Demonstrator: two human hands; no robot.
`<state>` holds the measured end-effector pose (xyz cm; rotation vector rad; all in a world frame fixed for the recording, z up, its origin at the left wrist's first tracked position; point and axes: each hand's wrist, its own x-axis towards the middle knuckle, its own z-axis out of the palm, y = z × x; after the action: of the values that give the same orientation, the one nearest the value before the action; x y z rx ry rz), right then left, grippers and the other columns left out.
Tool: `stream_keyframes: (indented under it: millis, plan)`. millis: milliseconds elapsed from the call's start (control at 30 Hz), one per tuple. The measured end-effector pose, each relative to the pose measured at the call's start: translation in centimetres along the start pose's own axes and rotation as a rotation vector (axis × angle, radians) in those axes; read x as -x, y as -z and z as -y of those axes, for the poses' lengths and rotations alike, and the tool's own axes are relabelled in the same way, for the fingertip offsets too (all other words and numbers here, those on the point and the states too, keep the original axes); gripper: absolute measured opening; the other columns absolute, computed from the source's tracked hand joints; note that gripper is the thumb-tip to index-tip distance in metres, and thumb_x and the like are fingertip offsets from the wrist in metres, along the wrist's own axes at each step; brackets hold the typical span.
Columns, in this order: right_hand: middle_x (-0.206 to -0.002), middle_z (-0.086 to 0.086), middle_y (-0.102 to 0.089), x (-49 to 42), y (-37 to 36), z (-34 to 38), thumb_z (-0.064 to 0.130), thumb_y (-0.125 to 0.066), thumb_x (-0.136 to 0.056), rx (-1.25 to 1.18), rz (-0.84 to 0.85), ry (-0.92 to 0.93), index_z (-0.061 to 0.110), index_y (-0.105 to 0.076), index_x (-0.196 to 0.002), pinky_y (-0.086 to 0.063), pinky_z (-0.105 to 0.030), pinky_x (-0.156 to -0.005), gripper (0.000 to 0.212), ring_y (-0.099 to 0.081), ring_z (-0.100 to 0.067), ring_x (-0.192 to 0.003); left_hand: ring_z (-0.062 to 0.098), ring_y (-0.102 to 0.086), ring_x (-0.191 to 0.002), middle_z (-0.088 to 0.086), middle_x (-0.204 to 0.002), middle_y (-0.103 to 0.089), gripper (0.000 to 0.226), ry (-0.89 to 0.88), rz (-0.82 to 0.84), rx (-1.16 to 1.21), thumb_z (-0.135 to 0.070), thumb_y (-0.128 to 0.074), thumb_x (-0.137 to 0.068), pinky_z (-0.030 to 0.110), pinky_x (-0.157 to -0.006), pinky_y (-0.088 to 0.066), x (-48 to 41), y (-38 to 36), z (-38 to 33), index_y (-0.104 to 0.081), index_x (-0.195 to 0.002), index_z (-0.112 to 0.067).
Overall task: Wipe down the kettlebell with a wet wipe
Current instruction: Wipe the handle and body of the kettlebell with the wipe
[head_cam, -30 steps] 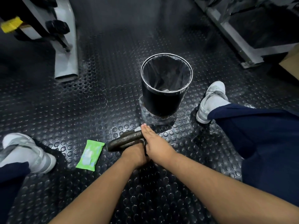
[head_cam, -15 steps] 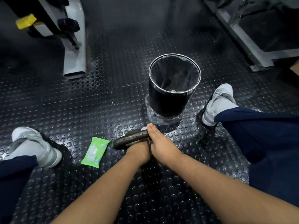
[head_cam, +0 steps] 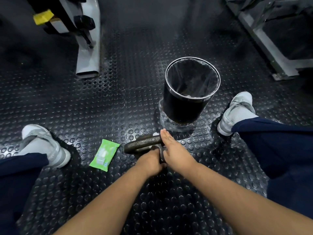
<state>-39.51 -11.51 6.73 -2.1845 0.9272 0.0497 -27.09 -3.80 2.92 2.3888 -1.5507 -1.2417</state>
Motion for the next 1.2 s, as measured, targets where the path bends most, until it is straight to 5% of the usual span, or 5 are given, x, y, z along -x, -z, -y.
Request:
stream_keyframes:
  millis: [133,500,700,1000,1200]
  plan:
    - [-0.174,0.002,-0.002,0.0,0.0,0.0,0.004,-0.038,-0.101,-0.01,-0.004,-0.006,0.013,-0.007,-0.166,0.008,-0.006,-0.115,0.072,-0.001,-0.003,-0.157,0.028,-0.069,-0.108,0.002,-0.117,-0.071,0.041,0.035,0.014,-0.25,-0.039,-0.064,-0.091,0.039,-0.086,-0.056,-0.6,1.2,-1.4,-0.057,-0.127,-0.02]
    - [-0.173,0.006,-0.006,-0.1,-0.3,-0.4,0.013,-0.04,-0.107,-0.031,-0.01,-0.005,0.016,-0.012,-0.166,-0.005,-0.02,-0.127,0.066,-0.003,0.0,-0.157,0.017,-0.062,-0.096,-0.005,-0.109,-0.061,0.042,-0.076,-0.064,0.226,-0.04,-0.075,-0.085,0.033,-0.082,-0.049,1.5,-0.5,-0.1,-0.046,-0.112,-0.028]
    - [-0.173,0.001,-0.01,-0.2,-0.1,-0.3,-0.001,-0.039,-0.096,-0.031,-0.01,0.0,0.012,-0.014,-0.165,-0.002,-0.016,-0.125,0.075,-0.006,-0.004,-0.157,0.028,-0.068,-0.112,0.002,-0.124,-0.068,0.05,0.012,0.123,-0.337,-0.031,-0.069,-0.087,0.04,-0.089,-0.056,-1.3,2.0,-1.6,-0.053,-0.133,-0.021]
    - [-0.172,0.005,-0.009,0.0,0.2,0.0,0.008,-0.04,-0.103,-0.049,-0.012,-0.002,0.014,-0.014,-0.166,-0.006,-0.02,-0.127,0.068,-0.007,-0.002,-0.157,0.012,-0.067,-0.083,-0.005,-0.095,-0.068,0.033,-0.053,0.056,0.228,-0.033,-0.076,-0.08,0.03,-0.073,-0.055,1.2,1.4,-0.3,-0.049,-0.098,-0.029]
    - [-0.173,0.005,-0.009,0.3,0.6,0.3,0.01,-0.041,-0.103,-0.048,0.012,-0.018,0.016,-0.013,-0.166,-0.005,-0.02,-0.127,0.069,-0.006,-0.001,-0.157,0.025,-0.065,-0.11,-0.001,-0.123,-0.065,0.067,0.008,0.117,-0.113,-0.046,-0.081,-0.079,0.033,-0.09,-0.052,1.0,2.6,-0.9,-0.05,-0.134,-0.024]
